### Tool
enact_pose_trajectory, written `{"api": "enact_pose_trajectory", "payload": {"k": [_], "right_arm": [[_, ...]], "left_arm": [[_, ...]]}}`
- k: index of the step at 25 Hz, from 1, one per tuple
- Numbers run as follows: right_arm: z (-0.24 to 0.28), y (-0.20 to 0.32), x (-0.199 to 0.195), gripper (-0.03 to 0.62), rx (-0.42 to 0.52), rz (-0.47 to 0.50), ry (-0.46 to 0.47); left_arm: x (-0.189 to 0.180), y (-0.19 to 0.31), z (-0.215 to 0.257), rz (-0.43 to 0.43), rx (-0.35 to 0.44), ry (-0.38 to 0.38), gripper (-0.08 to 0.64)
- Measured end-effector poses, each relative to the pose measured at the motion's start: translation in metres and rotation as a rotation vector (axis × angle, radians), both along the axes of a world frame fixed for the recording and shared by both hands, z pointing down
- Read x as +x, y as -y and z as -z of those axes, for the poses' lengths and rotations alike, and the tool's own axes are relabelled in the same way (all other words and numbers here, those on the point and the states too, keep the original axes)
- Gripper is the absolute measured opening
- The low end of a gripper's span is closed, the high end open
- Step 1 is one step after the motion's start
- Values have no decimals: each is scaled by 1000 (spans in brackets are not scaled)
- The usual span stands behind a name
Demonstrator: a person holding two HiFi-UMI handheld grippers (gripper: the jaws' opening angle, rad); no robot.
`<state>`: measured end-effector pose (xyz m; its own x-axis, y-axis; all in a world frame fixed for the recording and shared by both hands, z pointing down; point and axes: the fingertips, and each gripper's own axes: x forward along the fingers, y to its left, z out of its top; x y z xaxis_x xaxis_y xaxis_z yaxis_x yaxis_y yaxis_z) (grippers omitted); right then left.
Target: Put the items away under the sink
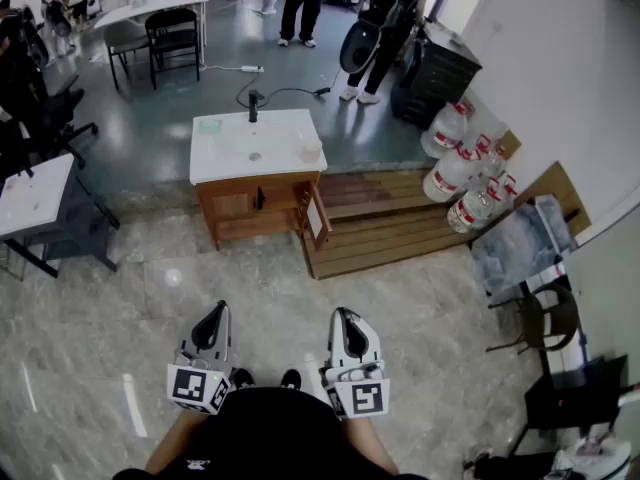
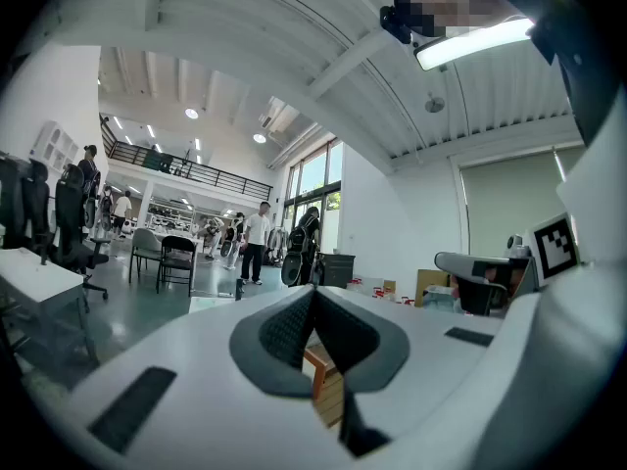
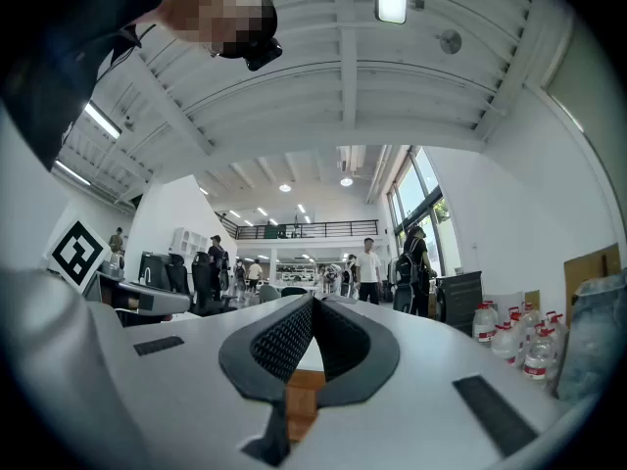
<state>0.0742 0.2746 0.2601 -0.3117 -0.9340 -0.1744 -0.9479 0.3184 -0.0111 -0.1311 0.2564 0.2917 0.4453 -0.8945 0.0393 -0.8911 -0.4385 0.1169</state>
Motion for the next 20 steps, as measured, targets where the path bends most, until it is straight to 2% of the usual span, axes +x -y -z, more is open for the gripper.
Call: {"api": "enact_pose_trajectory", "payload": {"k": [12,20], "right_arm": [[1,-3,-4,11,-14,14,-7],[-3,-2,-1,12,-26,12,26]], "left_arm": [[0,-3,0,-3,0,0,5],[-1,-4,-1,-8,-3,5,5]]}}
